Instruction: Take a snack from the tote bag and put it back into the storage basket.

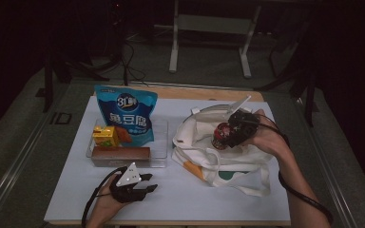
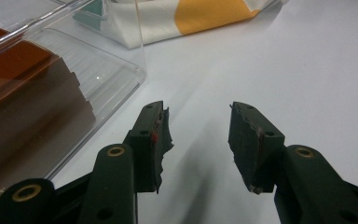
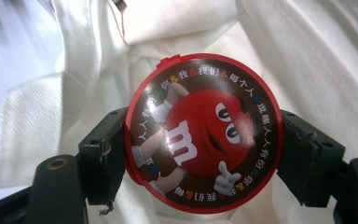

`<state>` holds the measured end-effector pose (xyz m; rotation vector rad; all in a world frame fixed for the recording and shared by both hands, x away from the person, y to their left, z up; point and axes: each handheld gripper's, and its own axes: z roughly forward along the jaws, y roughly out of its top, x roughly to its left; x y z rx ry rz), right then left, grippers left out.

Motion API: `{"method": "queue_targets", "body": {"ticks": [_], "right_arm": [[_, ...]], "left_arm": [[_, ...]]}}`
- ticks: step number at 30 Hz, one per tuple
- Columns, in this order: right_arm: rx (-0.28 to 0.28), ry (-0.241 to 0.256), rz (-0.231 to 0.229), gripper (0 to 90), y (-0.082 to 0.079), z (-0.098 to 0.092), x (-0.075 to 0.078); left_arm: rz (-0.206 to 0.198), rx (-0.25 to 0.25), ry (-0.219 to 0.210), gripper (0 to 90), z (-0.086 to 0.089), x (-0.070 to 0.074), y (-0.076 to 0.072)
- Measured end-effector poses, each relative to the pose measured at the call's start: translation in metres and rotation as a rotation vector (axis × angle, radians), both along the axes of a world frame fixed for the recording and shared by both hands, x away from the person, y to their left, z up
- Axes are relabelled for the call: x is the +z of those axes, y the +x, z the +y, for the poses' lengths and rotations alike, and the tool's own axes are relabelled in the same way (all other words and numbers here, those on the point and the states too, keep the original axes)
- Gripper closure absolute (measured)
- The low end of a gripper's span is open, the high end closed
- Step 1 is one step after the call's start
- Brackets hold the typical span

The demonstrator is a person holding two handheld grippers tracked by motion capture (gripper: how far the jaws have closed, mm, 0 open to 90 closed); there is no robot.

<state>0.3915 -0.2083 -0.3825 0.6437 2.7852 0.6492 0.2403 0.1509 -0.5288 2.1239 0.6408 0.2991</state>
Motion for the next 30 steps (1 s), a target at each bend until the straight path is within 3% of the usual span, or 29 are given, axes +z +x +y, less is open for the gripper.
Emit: {"method": "queue_targets", "body": {"ticks": [30], "right_arm": [[0.088,0.013,-0.04,25.8,-0.005,0.041,0.029]], "left_arm": [[0.0,-0.003,-0.001,56.0,0.0,0.0,0.0]]}}
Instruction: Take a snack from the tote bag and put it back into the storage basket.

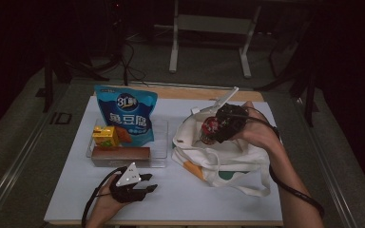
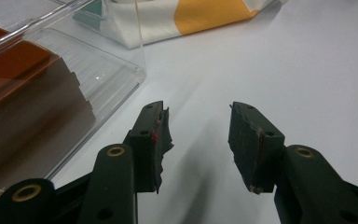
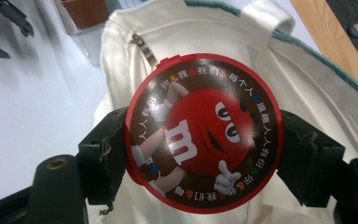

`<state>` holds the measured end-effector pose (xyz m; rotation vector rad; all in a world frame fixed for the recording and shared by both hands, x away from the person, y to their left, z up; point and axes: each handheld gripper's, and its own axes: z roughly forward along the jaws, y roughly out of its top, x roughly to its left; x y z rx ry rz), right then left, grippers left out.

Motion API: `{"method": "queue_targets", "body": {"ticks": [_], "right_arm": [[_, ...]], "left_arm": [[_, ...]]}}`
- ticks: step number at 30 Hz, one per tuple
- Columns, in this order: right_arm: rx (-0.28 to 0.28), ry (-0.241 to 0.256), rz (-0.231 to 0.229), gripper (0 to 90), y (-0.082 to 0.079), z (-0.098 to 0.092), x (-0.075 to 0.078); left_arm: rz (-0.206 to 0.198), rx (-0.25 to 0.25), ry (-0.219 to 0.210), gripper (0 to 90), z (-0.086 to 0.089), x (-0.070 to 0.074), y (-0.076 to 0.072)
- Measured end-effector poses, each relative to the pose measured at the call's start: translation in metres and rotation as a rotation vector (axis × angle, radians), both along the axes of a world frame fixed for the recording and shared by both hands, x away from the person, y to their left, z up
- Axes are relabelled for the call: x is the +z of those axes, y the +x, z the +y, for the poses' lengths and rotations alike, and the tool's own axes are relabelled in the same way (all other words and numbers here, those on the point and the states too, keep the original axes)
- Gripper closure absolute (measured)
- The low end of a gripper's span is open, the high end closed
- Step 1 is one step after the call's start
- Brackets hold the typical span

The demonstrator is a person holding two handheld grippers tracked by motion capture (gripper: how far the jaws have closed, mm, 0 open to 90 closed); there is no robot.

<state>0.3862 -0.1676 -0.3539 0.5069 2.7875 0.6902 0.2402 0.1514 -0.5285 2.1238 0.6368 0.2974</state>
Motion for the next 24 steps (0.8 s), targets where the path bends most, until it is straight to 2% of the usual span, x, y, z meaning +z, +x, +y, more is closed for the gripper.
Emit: {"method": "queue_targets", "body": {"ticks": [10,24], "right_arm": [[0.025,0.003,-0.007,25.8,-0.003,0.013,0.006],[0.088,0.012,-0.017,25.8,-0.01,0.044,0.014]], "left_arm": [[-0.002,0.001,0.001,56.0,0.001,0.0,0.0],[-0.002,0.004,0.0,56.0,0.001,0.001,0.0]]}}
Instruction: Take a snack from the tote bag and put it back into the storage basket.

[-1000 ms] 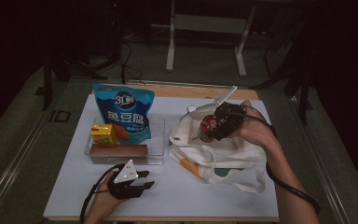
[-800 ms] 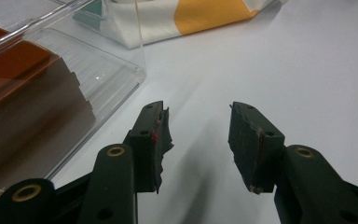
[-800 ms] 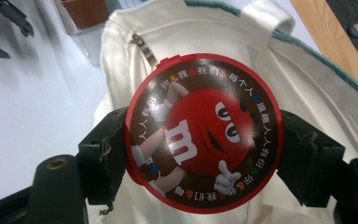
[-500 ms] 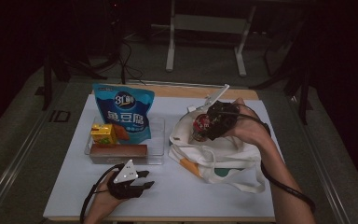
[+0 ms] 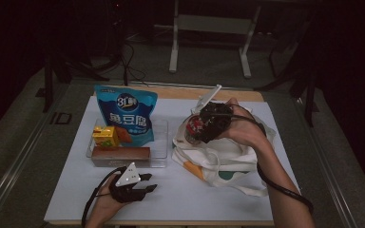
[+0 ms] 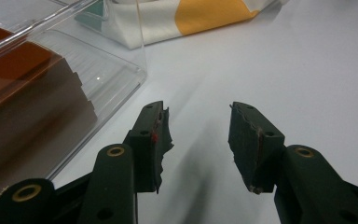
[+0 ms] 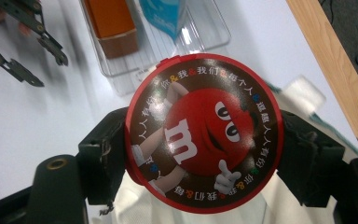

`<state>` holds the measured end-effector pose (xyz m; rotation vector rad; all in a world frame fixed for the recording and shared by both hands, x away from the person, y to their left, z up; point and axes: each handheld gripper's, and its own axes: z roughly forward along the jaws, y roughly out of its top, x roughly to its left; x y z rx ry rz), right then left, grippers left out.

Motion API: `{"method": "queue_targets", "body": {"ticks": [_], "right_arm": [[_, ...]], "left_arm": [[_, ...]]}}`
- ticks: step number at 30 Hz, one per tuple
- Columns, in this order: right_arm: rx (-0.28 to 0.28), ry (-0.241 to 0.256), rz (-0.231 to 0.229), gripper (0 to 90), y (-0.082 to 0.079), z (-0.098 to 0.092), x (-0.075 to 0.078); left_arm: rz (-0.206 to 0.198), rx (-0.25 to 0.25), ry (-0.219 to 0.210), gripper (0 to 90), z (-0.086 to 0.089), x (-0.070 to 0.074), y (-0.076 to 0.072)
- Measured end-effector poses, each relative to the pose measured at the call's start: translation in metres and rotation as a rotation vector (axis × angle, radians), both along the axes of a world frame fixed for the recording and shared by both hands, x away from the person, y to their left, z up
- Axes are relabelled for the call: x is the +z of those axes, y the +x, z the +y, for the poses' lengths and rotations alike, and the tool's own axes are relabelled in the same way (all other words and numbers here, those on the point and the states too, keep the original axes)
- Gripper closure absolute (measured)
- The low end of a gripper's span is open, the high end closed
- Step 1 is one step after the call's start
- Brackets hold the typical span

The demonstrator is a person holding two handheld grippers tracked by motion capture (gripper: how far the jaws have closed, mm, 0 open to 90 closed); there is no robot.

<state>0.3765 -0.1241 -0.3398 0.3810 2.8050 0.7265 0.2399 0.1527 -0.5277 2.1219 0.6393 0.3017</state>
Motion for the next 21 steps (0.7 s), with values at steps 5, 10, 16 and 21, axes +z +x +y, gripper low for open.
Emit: {"method": "queue_targets", "body": {"ticks": [5,10,16,21], "right_arm": [[0.018,0.0,0.004,25.8,-0.003,0.011,0.003],[0.032,0.007,0.003,25.8,-0.005,0.02,0.005],[0.053,0.023,0.006,25.8,-0.006,0.031,0.008],[0.062,0.031,0.005,25.8,-0.005,0.038,0.008]], "left_arm": [[0.0,-0.002,0.002,56.0,0.0,0.0,0.0],[0.001,-0.001,-0.002,56.0,0.0,0.0,0.0],[0.001,0.0,-0.005,56.0,0.001,0.0,0.0],[0.0,-0.001,-0.003,56.0,0.001,0.0,0.0]]}}
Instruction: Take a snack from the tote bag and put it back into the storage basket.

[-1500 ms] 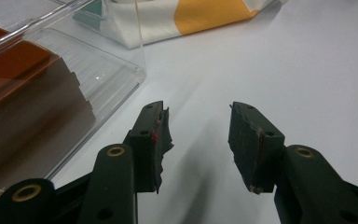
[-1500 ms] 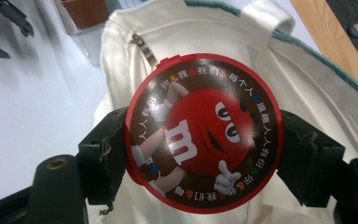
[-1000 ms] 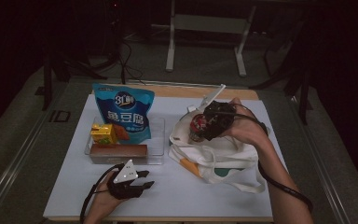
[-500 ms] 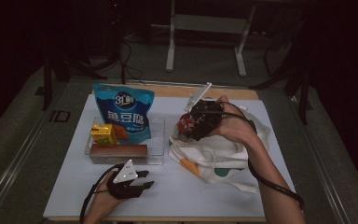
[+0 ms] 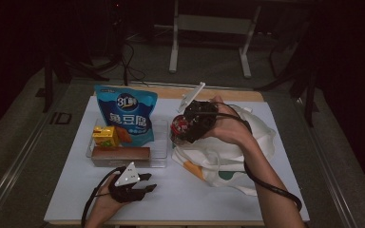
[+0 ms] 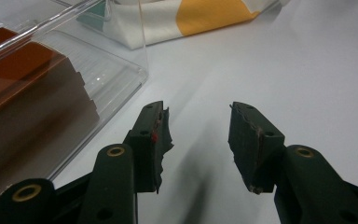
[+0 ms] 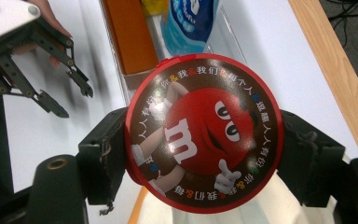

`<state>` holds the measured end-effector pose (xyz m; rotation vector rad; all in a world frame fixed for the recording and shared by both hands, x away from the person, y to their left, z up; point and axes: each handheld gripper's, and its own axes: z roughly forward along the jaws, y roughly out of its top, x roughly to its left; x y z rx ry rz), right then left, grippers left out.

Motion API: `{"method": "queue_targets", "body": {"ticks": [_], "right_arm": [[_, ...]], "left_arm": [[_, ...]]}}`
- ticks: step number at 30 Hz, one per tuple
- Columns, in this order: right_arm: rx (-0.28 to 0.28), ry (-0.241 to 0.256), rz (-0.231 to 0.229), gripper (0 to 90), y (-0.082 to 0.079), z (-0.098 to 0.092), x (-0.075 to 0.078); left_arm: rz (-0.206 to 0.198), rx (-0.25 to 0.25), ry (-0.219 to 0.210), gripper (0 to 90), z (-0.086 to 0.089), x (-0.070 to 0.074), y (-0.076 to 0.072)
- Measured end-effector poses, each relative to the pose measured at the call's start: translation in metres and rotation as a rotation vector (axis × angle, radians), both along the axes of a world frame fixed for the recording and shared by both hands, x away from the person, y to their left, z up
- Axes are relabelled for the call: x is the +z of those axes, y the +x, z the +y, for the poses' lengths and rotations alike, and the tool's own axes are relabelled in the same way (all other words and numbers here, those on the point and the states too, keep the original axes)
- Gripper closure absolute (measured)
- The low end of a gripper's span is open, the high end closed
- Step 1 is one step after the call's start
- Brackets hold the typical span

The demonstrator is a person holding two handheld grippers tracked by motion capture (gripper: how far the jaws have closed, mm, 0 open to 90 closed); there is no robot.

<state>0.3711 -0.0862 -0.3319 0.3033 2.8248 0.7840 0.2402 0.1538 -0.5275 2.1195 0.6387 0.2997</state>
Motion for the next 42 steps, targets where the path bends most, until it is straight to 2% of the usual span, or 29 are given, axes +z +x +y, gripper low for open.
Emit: {"method": "queue_targets", "body": {"ticks": [16,28,42], "right_arm": [[0.031,0.028,-0.001,25.8,0.002,0.022,-0.004],[0.028,0.042,0.007,25.8,0.005,0.036,-0.007],[0.044,0.034,0.004,25.9,0.007,0.054,-0.013]], "left_arm": [[-0.003,0.002,0.0,56.0,0.001,0.001,0.0],[-0.003,0.003,-0.006,56.0,0.002,0.001,0.0],[-0.004,0.006,-0.008,56.0,0.003,0.002,-0.001]]}}
